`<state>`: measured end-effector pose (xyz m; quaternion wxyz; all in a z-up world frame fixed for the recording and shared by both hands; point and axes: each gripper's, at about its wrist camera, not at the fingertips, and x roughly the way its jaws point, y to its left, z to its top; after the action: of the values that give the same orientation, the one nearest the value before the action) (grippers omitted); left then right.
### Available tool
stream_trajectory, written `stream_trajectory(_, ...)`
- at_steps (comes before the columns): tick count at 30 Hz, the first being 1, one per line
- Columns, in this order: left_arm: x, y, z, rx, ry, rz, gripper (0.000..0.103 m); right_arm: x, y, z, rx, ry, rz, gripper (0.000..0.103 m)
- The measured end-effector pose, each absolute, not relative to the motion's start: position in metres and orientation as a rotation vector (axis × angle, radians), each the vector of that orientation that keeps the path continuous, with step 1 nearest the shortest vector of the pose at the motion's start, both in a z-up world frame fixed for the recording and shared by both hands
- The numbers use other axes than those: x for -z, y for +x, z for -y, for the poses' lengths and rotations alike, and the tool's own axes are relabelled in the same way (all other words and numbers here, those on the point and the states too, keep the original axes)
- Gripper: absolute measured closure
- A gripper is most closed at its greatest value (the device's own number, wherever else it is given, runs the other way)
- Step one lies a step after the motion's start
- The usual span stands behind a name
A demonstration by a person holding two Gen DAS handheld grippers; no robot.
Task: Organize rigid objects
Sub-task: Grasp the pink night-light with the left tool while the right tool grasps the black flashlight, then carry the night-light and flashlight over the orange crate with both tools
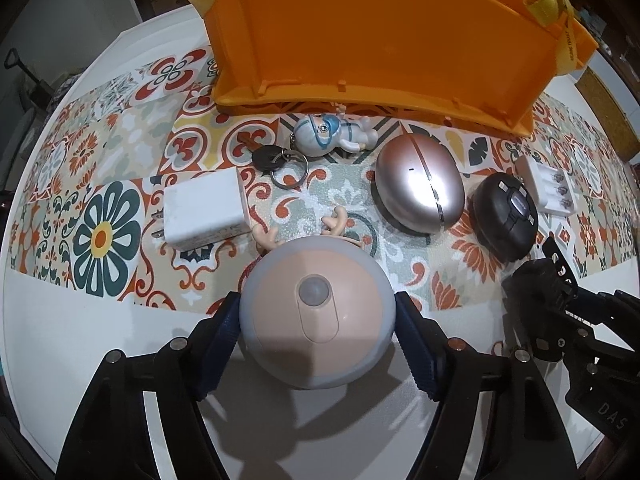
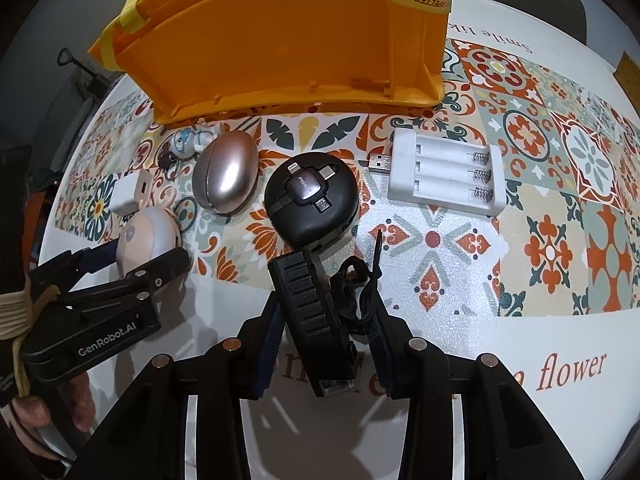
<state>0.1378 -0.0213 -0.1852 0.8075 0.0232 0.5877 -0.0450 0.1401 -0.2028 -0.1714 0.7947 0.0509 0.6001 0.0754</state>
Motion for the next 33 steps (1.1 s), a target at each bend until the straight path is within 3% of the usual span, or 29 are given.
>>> stream_trajectory(14, 0.118, 0.101, 0.029, 0.166, 0.069, -1.110, 0.029, 0.131, 0.116, 0.201, -0.144, 0.112, -1.202, 0.063)
stream_trajectory(33, 0.040, 0.111, 0.029, 0.209, 0.086, -0.936, 0.029, 0.064, 0.127, 0.197, -0.135, 0.112, -1.021, 0.063)
